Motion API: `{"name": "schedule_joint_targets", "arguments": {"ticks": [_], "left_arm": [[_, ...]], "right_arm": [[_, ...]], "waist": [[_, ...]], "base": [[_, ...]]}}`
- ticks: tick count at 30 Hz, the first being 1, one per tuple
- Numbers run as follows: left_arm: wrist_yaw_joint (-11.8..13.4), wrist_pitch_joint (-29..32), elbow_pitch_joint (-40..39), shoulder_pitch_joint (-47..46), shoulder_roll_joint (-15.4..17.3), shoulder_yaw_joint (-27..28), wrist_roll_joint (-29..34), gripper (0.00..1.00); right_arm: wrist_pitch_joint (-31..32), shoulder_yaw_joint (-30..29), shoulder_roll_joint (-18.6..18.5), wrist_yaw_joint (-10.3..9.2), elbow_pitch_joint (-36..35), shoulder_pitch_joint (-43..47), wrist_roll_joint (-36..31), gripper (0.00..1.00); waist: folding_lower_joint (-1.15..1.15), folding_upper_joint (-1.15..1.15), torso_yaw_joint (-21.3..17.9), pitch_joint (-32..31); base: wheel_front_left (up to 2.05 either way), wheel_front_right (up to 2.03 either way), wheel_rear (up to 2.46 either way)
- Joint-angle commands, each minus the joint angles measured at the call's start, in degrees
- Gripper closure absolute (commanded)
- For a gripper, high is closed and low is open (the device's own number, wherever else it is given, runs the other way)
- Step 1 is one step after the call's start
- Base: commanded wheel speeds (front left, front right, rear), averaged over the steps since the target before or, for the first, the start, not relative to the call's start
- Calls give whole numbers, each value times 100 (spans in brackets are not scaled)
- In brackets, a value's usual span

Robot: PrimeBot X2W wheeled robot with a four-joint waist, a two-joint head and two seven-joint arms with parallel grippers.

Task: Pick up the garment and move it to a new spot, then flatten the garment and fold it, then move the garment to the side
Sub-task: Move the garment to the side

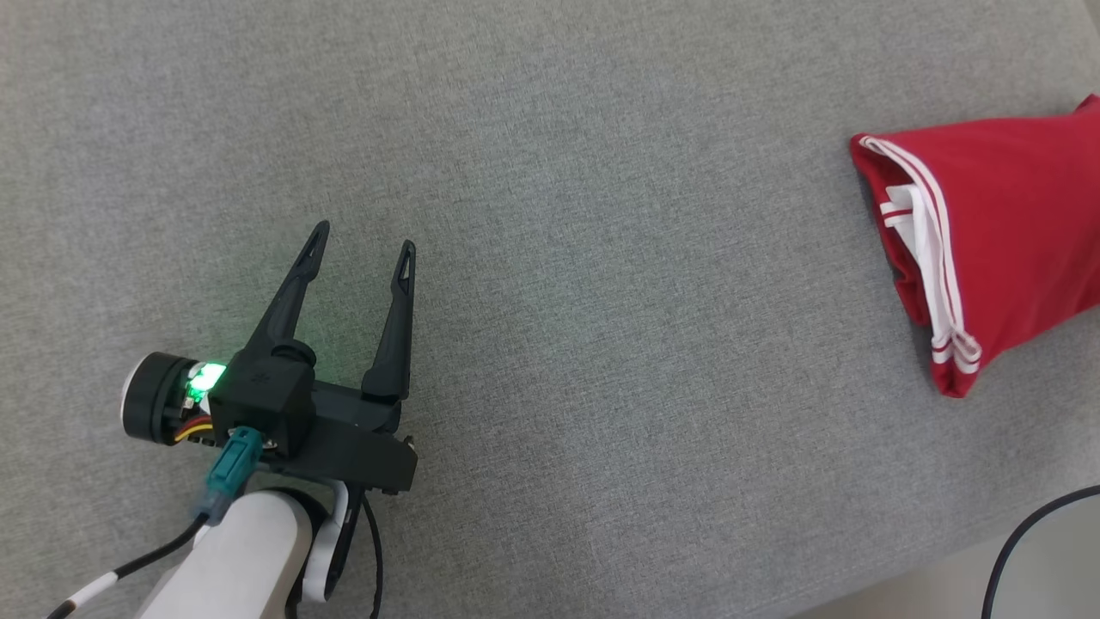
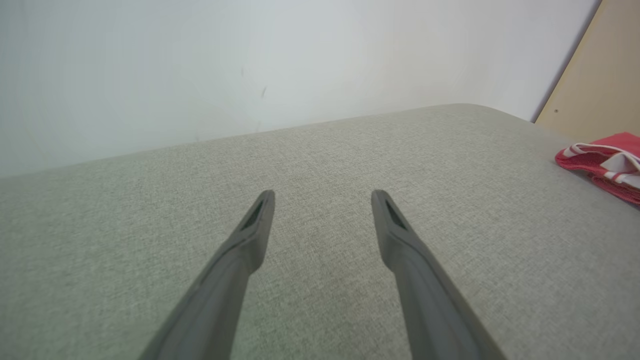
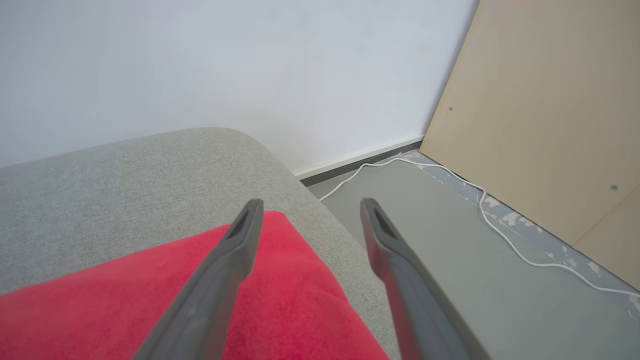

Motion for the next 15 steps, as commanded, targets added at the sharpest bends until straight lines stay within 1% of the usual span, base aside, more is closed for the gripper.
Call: {"name": "schedule_joint_targets", "arguments": {"ticks": [1,4,8,10,15], "left_arm": [[-4,-39,32,12,8,-2,-6,0],[13,-114,81,130,-9,20,-82,0],[69,-222,147,293,-18,83,-188,0],[106,-281,162,397,-10,115,-237,0],[169,-412,189,646,9,214,-335,0]], "right_arm": [[-11,-48,36,-6,-52,75,-36,0],[-11,-251,155,-6,-471,252,-137,0],[-11,-387,395,-6,-1327,625,-249,0],[-9,-392,520,-6,-1758,852,-351,0],[-10,-198,822,-6,-2800,1387,-537,0]], "waist": [[0,-1,15,-72],[0,-1,50,-236],[0,-1,137,-493],[0,-1,199,-619],[0,-1,438,-915]], "base": [[0,0,0],[0,0,0],[0,0,0],[0,0,0],[0,0,0]]}}
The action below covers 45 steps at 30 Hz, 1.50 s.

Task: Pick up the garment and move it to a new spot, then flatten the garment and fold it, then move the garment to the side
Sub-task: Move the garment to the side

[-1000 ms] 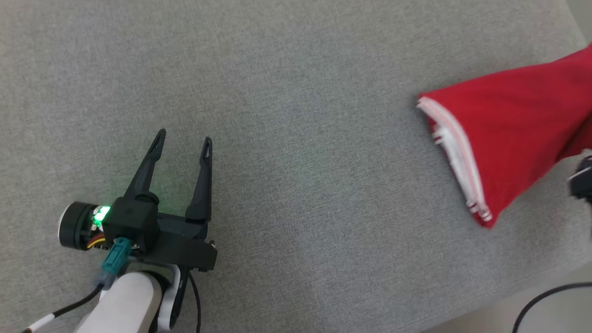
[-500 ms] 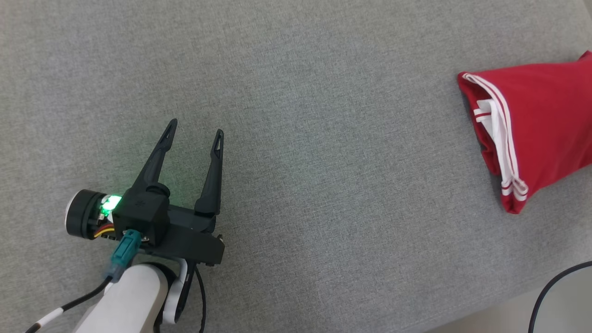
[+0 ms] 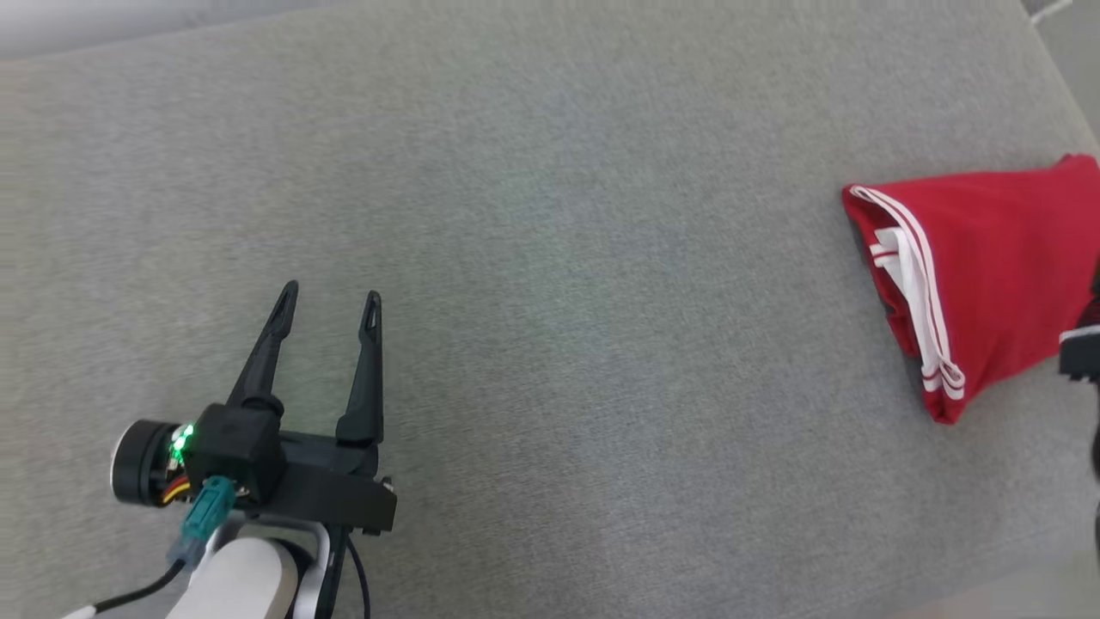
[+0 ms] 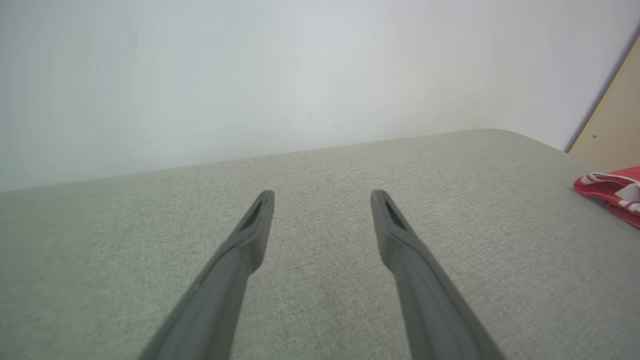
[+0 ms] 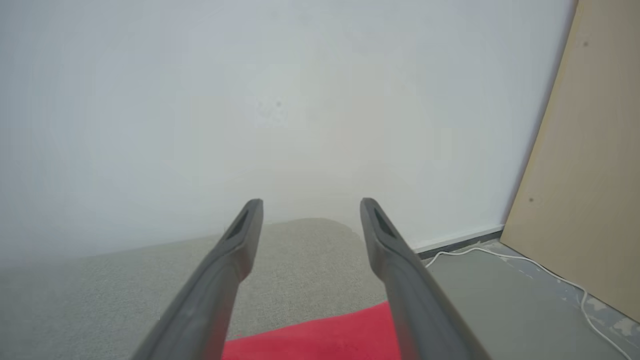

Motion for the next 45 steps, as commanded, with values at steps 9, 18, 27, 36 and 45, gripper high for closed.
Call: {"name": "schedule_joint_targets", "arguments": {"ticks": [9,18,27,36,45], "left_arm": [[86,-273,93,463,21,175,-244,0],[115,-404,111,891,106,310,-353,0],[65,-454,180,1356,159,301,-529,0],[20,-510,321,1670,261,388,-603,0],[8,-510,389,1700,301,379,-634,0]], "right_arm": [[156,433,424,-6,-1200,1127,-315,0],[608,652,782,-6,-1881,1950,-594,0],[863,602,1039,-6,-2157,2797,-801,0],[1146,754,1231,-6,-2464,3497,-1098,0],[1248,629,1411,-6,-2759,3756,-1139,0]], "waist": [[1,0,813,-691],[1,0,1189,-1121],[1,0,1428,-1623],[1,0,1412,-2033],[1,0,1347,-2152]], "base": [[0,0,0],[0,0,0],[0,0,0],[0,0,0],[0,0,0]]}}
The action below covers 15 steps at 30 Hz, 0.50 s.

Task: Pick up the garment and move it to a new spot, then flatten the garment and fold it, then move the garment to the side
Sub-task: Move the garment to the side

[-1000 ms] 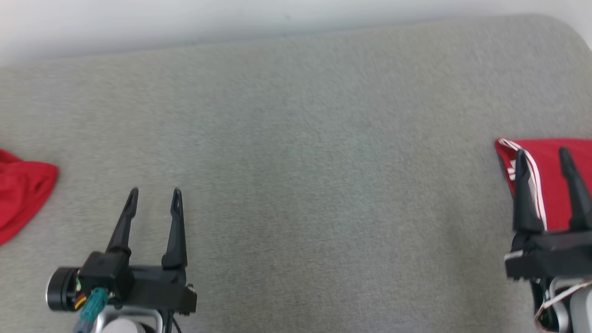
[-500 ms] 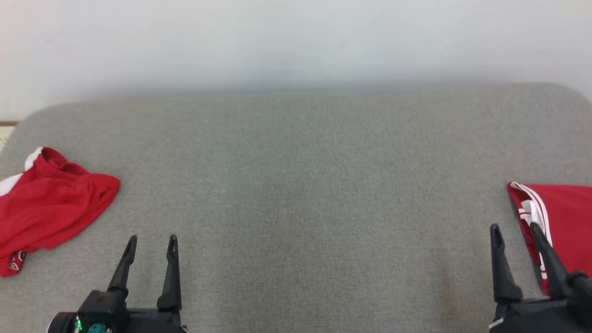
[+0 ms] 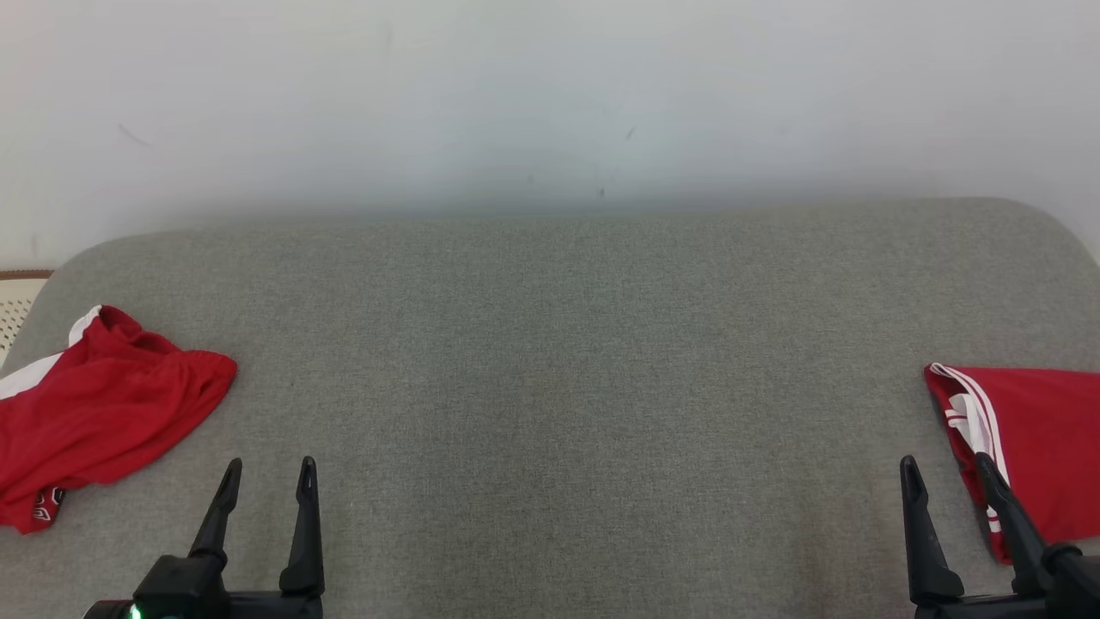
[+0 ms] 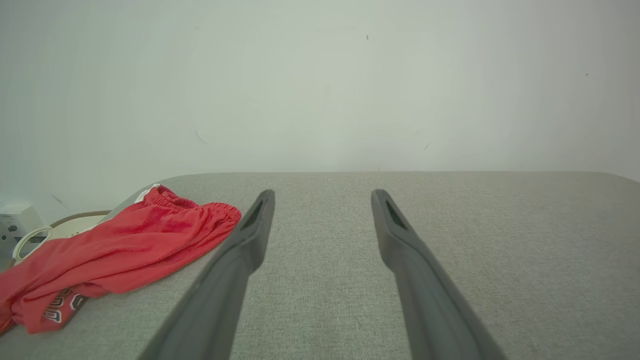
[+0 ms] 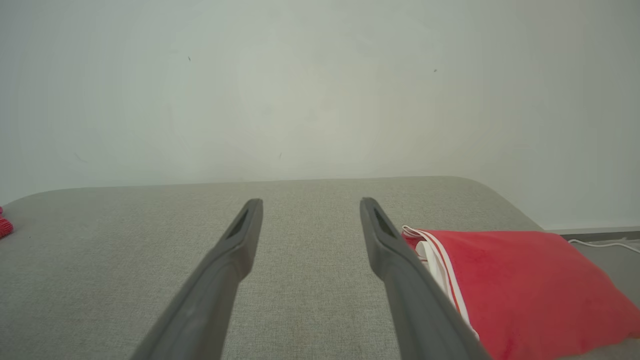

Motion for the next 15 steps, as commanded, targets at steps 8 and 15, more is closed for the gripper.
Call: {"name": "schedule_joint_targets", "arguments": {"ticks": [8,15], "left_arm": [[-19,21,31,11,61,-34,-10,0],[-41,13,65,-61,55,-45,-33,0]], "right_arm": [[22,-47,61,-6,-95,82,-7,0],[-8,-48,72,-6,-65,90,11,0]], "waist": [[1,0,-39,-3],[1,0,-22,20]], "base": [[0,0,0],[0,0,0]]}}
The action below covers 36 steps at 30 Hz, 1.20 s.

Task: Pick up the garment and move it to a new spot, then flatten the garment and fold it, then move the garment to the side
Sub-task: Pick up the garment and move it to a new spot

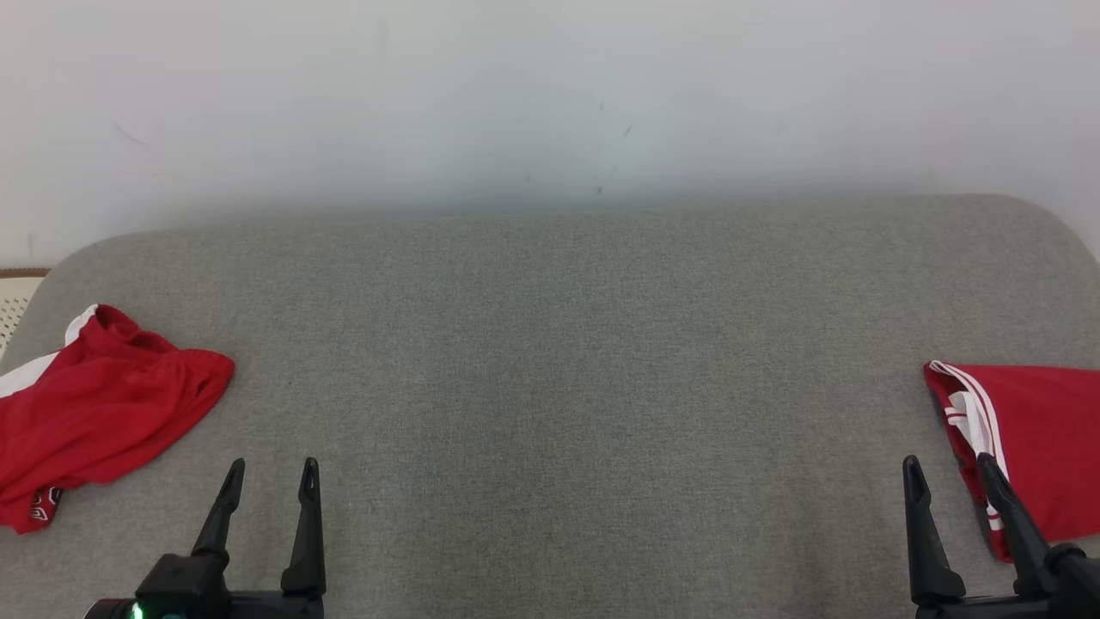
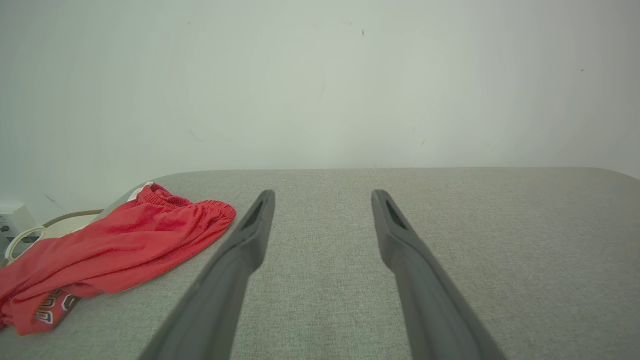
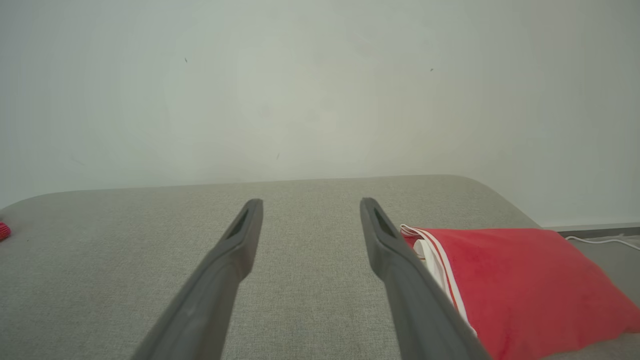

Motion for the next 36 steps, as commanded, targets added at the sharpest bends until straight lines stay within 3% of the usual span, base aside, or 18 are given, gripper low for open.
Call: {"name": "schedule_joint_targets", "arguments": {"ticks": [1,10,25,36], "left_arm": [[-4,3,27,-45,31,-1,-3,0],[30,1,6,-122,29,-17,28,0],[131,-36,-128,-19,-8,51,-26,0],[141,-72,-186,17,-24,146,-50,0]], "right_arm": [[-28,-1,15,-6,3,58,19,0],[-33,30,25,-6,-31,62,60,0],[-20,534,-190,-6,-18,-140,149,0],[-18,633,-181,-6,11,-176,197,0]], "waist": [[0,0,7,4],[0,0,303,31],[0,0,1723,122],[0,0,1969,140]], "base": [[0,0,0],[0,0,0],[0,0,0],[0,0,0]]}}
